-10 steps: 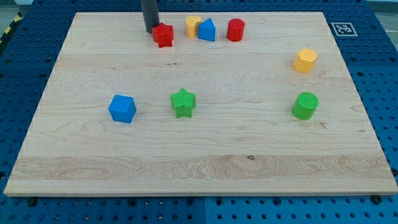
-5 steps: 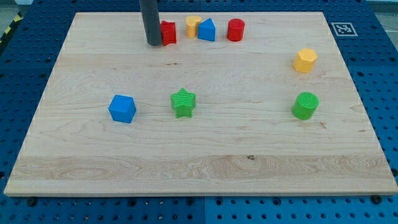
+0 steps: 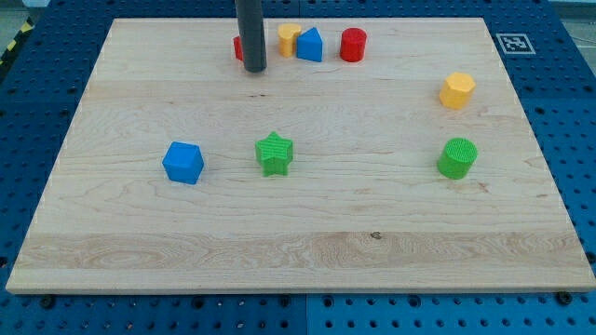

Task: Push red star into yellow heart

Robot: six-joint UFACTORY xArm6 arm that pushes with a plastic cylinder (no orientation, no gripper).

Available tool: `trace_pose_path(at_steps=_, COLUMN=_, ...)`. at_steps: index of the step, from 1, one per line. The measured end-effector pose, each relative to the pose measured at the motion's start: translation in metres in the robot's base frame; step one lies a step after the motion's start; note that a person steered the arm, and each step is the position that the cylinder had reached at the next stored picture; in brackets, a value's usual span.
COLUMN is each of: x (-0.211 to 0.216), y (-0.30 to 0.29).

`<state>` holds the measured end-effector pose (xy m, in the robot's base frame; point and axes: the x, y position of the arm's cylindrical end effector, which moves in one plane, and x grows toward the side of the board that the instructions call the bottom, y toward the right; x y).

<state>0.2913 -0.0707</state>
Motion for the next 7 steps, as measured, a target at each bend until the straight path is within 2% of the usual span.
trace_pose_path(at_steps=1, x=-0.016, y=-0.013)
trace_pose_path(at_steps=3, x=-0.004, y=-0.023)
trace_pose_path(at_steps=4, x=0.002, y=-0.08)
trace_pose_path(at_steps=5, x=-0.015, y=-0.121)
trace_pose_path(at_steps=7, x=-0.05, y=-0.119)
